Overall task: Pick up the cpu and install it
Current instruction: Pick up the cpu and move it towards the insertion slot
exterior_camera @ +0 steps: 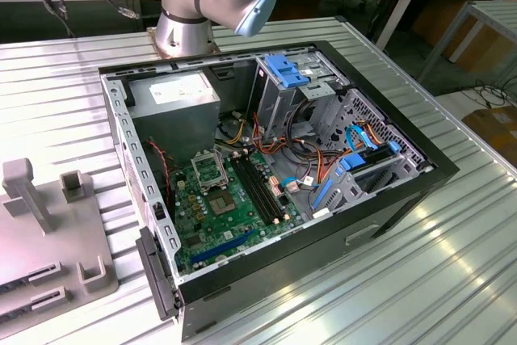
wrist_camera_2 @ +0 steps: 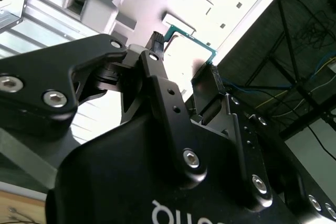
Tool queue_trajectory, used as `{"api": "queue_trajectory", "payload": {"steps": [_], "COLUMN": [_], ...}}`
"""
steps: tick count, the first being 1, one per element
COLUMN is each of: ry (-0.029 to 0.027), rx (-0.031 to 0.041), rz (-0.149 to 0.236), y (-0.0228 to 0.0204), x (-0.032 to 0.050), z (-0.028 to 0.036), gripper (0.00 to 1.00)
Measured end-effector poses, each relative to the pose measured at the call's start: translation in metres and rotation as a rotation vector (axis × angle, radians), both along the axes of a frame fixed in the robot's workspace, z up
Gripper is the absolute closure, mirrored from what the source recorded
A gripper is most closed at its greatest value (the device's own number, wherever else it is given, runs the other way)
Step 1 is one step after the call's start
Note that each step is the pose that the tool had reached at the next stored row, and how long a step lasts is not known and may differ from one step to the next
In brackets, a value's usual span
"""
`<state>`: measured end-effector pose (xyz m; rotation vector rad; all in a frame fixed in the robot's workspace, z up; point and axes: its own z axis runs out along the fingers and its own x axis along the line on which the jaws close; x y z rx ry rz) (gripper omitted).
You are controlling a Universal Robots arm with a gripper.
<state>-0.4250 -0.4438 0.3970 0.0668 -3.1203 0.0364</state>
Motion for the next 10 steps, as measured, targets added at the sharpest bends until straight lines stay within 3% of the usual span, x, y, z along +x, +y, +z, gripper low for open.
{"api": "queue_trajectory", "payload": {"steps": [10], "ry": [-0.0001], "rx": [0.0000], "rz": [0.000], "y": [0.0000], "x": [0.0148], "z": [0.0000], "gripper": [0.53]}}
